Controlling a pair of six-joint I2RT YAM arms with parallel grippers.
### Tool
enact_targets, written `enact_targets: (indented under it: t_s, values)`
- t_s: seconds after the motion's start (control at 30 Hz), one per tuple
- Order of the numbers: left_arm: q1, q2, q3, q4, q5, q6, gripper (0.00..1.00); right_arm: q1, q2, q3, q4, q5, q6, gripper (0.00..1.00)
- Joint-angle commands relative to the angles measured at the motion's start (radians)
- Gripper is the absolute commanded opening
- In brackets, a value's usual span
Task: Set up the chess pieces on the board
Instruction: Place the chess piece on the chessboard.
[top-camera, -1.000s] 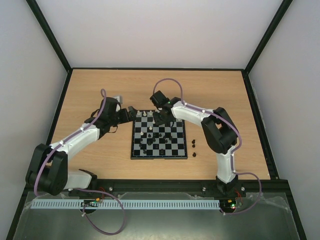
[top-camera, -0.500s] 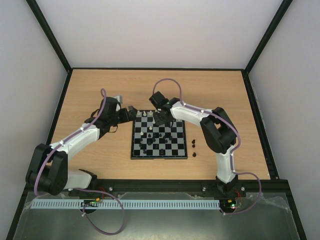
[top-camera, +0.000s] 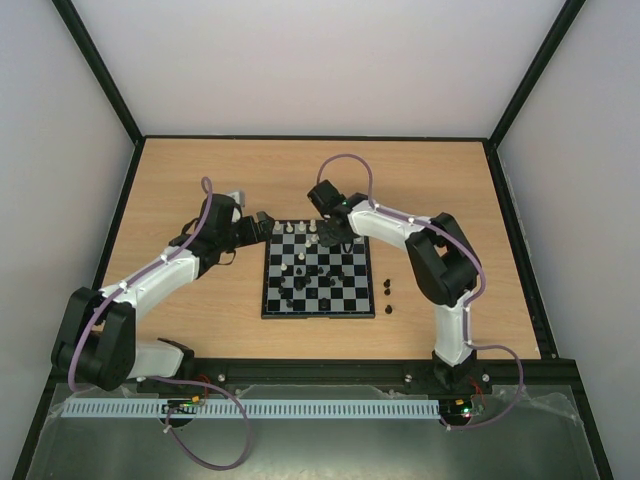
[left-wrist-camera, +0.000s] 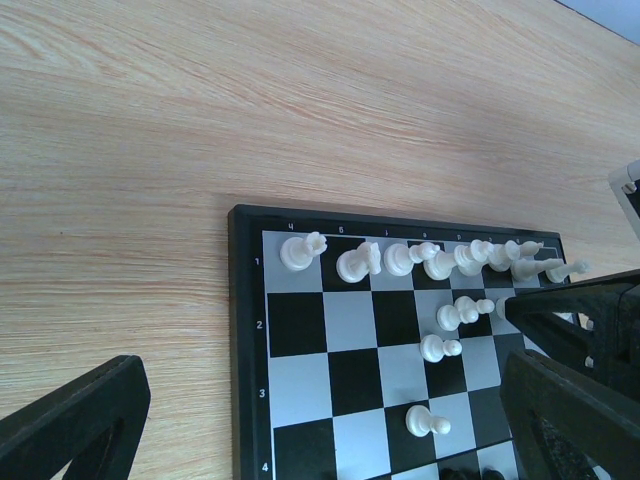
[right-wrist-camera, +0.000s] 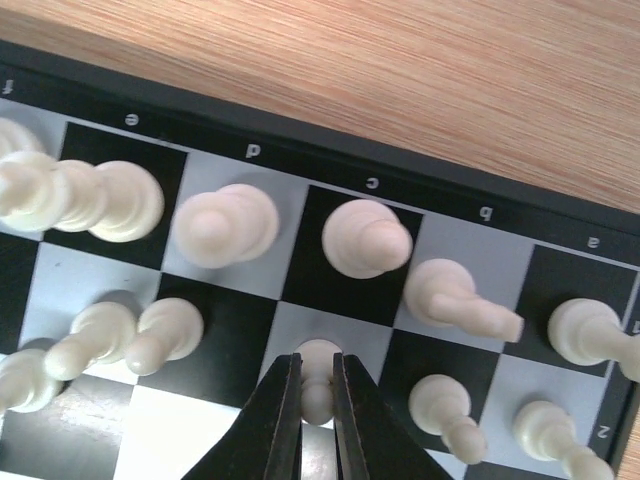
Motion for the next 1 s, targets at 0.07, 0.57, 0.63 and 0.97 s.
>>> enact_targets:
  t_s: [0.07, 0.57, 0.63, 0.97]
  values:
    - [-0.003, 0.012, -0.004, 0.008, 0.013, -0.002, 1.00, -0.018, -0.035, -0.028, -0.068, 0.030, 0.012, 0.10]
    - [-0.003, 0.011, -0.006, 0.010, 0.015, -0.003, 0.99, 0.004, -0.084, -0.008, -0.064, -0.016, 0.005, 0.25]
    - [-0.003, 0.010, -0.006, 0.009, 0.015, -0.002, 0.99, 0.021, -0.089, 0.005, -0.062, -0.021, 0.002, 0.25]
    - [-0.003, 0.005, -0.013, 0.012, 0.015, -0.002, 1.00, 0.043, -0.024, 0.087, -0.080, -0.051, -0.006, 0.25]
